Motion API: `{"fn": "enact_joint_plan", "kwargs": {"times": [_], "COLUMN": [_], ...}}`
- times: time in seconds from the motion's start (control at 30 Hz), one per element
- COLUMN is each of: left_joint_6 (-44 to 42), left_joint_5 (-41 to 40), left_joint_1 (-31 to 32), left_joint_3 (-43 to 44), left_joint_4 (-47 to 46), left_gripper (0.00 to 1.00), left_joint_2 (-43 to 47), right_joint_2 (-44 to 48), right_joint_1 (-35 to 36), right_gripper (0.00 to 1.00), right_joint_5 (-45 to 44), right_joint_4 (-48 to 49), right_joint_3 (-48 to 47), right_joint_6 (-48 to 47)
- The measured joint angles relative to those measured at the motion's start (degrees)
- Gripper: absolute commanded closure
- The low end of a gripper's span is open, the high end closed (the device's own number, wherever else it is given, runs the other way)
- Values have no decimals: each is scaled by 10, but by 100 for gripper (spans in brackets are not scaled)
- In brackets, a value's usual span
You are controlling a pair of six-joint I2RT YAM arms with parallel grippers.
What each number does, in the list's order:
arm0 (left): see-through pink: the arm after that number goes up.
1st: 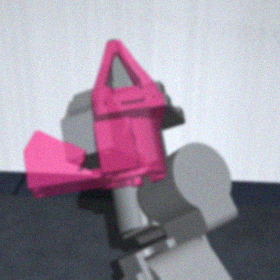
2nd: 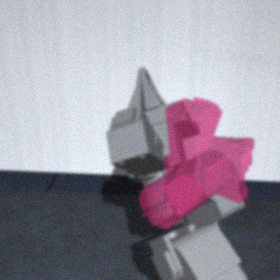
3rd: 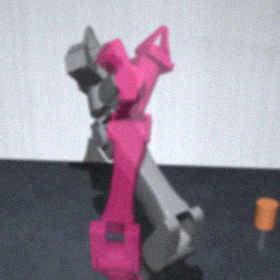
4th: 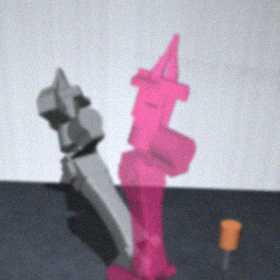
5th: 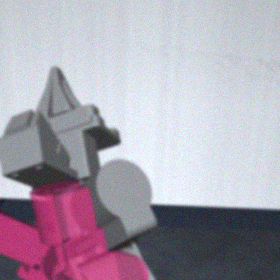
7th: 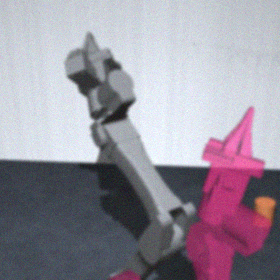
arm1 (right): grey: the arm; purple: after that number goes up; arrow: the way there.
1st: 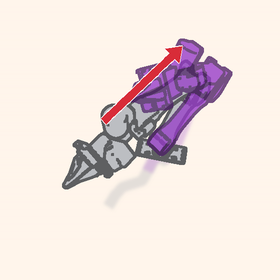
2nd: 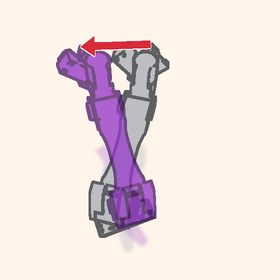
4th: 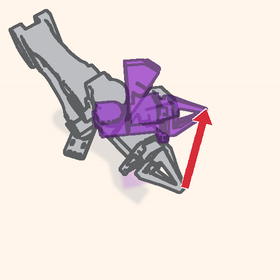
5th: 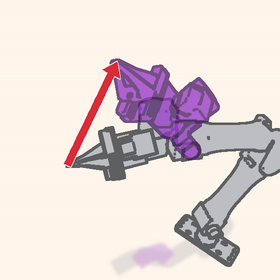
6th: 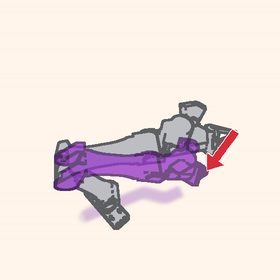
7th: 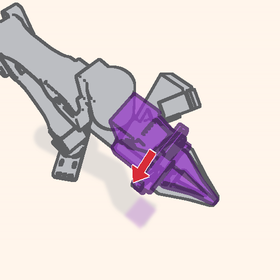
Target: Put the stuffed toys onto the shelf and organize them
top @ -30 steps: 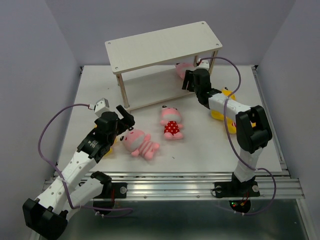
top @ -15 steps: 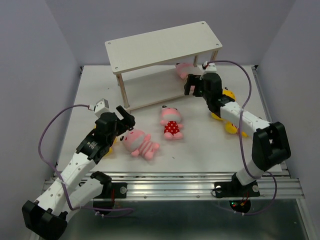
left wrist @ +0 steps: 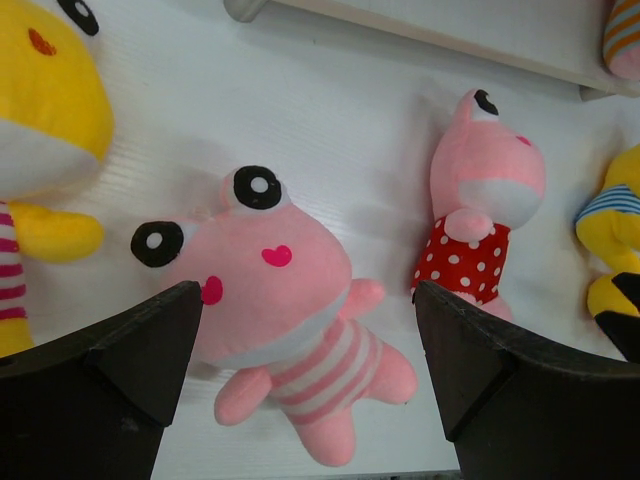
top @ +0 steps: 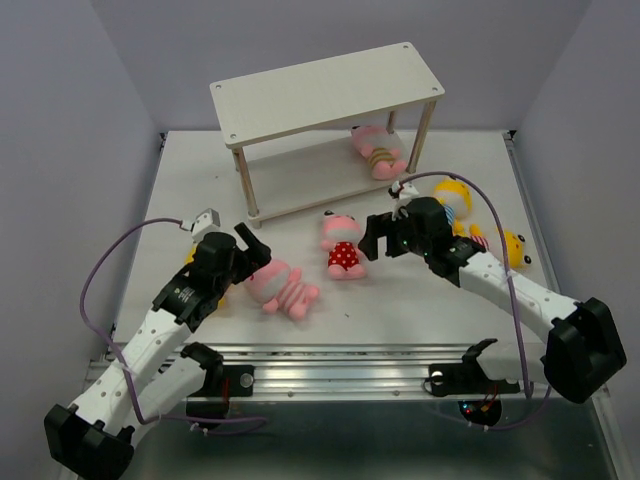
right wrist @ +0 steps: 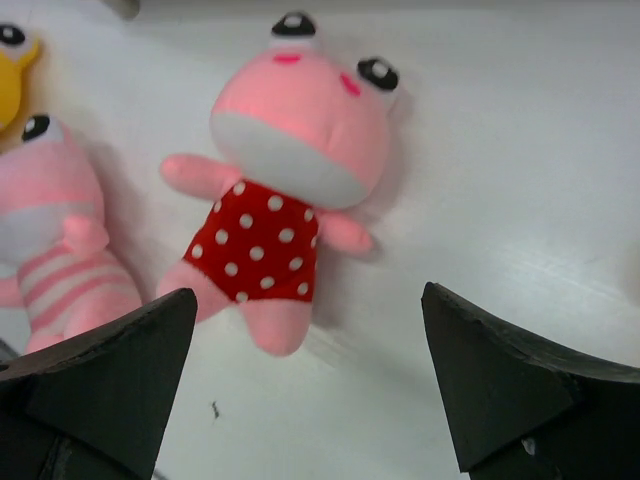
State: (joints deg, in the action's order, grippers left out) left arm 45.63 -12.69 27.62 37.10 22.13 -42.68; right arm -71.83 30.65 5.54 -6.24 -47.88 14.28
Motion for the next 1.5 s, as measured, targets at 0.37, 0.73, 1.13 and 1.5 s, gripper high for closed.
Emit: {"fn": "enact_joint_plan", "kwargs": {"times": [0.37, 0.73, 1.13, 1.5], "left_joint_6": [19, 27, 27, 27], "left_joint_5": [10, 13, 13, 13], "left_joint_1": [0, 0, 0, 0], "left_joint_3": [-18, -25, -25, -26], "left_joint_4": [22, 27, 26, 25], "left_gripper": [1, 1, 1, 1], "left_joint_2": [9, 21, 23, 23], "right_joint_2": [-4, -75, -100, -99], "right_joint_1": [78, 91, 91, 92], "right_gripper": [1, 20, 58, 99], "right_joint_5": [-9, -36, -54, -58], "right_joint_4": [7, 37, 61, 63], "right_joint_3": [68, 68, 85, 82], "right_joint_6": [126, 191, 223, 196]}}
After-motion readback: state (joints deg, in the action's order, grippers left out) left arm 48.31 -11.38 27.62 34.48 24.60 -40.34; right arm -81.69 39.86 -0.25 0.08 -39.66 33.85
